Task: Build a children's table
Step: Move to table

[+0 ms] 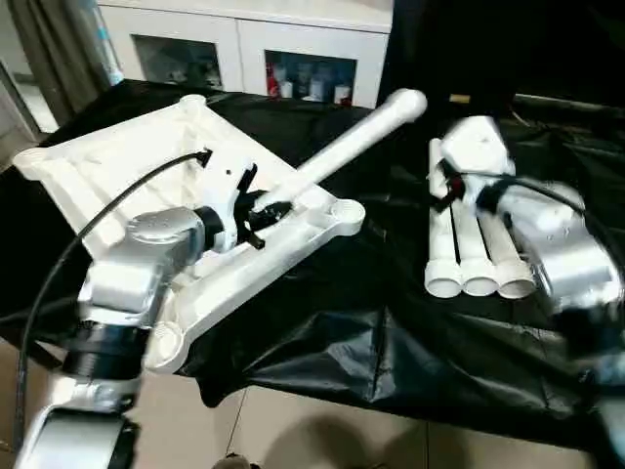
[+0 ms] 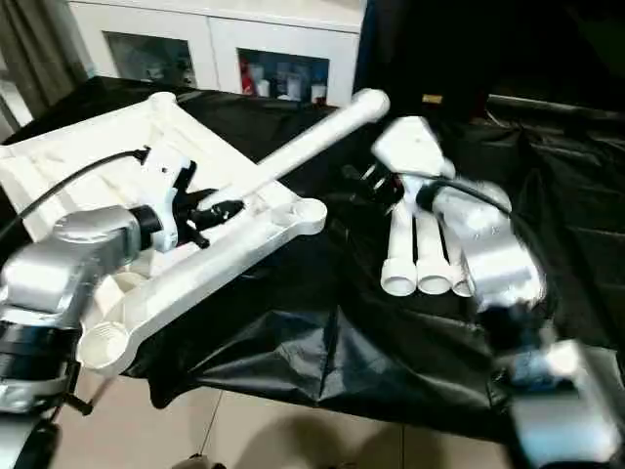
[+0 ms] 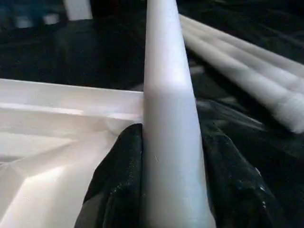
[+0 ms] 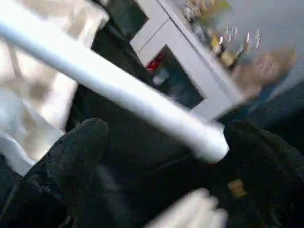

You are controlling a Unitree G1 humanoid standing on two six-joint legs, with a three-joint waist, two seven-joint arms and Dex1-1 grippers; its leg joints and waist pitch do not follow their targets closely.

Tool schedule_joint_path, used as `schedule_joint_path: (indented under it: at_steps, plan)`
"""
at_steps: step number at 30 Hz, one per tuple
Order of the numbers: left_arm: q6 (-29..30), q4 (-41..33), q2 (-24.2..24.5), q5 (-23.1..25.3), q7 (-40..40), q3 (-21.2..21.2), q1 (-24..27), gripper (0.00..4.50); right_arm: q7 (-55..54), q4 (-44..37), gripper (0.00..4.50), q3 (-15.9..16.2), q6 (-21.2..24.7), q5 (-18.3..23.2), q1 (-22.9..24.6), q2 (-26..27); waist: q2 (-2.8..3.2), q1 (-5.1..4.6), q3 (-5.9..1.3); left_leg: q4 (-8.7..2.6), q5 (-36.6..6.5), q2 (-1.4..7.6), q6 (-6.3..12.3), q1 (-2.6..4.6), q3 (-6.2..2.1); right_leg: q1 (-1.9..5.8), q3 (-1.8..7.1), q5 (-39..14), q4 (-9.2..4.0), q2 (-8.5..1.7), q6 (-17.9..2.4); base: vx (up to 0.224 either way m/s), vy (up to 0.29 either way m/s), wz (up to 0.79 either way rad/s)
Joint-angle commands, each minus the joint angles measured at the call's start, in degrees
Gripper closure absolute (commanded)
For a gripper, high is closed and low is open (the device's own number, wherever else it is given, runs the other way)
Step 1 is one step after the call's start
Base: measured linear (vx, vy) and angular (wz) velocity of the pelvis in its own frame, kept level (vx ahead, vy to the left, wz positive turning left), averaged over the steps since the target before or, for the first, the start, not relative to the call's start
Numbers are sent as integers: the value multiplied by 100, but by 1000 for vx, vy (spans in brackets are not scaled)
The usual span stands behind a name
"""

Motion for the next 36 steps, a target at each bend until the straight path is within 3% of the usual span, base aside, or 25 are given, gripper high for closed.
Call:
schedule_joint_path:
  at_steps: [1, 6, 10, 17, 21, 24, 31, 36]
  plan:
    - [311, -413, 123, -304, -209, 138, 3, 311, -238, 461, 0, 340, -662, -586, -283, -221, -1, 8, -483, -290, -637, 74, 128, 44, 8, 351, 271, -858, -333, -394, -1252, 0, 0, 0]
    - [872, -903, 332, -788, -477, 371, -24, 311, -710, 1327, 0, 800, -1290, -1375, -673, -475, -42, -31, -464, -268, -742, 47, 163, 13, 25, 353, 265, -991, -330, -352, -1216, 0, 0, 0]
    - [1201, -1221, 501, -1093, -637, 438, -3, 311, -1023, 1913, 0, 941, -1674, -1685, -877, -514, -41, -49, -451, -255, -871, 35, 143, 3, 34, 342, 267, -1123, -333, -321, -1090, 0, 0, 0]
    - [1697, -1770, 782, -1641, -975, 453, 24, 311, -1929, 2902, 0, 1242, -1950, -2292, -1189, -533, -51, -75, -461, -225, -895, 10, 74, -14, 42, 321, 262, -1159, -303, -288, -985, 0, 0, 0]
    - [1826, -1891, 889, -1807, -1055, 489, 39, 311, -2081, 3201, 0, 1215, -2056, -2349, -1269, -498, -45, -96, -471, -217, -876, 8, 72, -30, 39, 322, 261, -1007, -275, -274, -1000, 0, 0, 0]
    - [1854, -1835, 953, -1843, -1029, 597, -48, 311, -1844, 3398, 37, 1139, -2161, -2211, -1257, -466, -22, -125, -470, -201, -893, 4, 109, -46, 36, 312, 257, -897, -264, -266, -1023, 0, 0, 0]
    - [1836, -1858, 1269, -1974, -1183, 636, -87, 311, -1705, 3717, 106, 1141, -2382, -2143, -1201, -394, 4, -204, -432, -185, -1350, 14, 20, -50, 9, 271, 240, -1468, -299, -280, -998, 0, 0, 0]
    - [1736, -1846, 1479, -1997, -1367, 629, -94, 311, -1457, 3709, 150, 1052, -2549, -1936, -1025, -326, 26, -215, -431, -176, -1478, 16, 13, -34, 3, 259, 242, -1581, -308, -282, -966, 0, 0, 0]
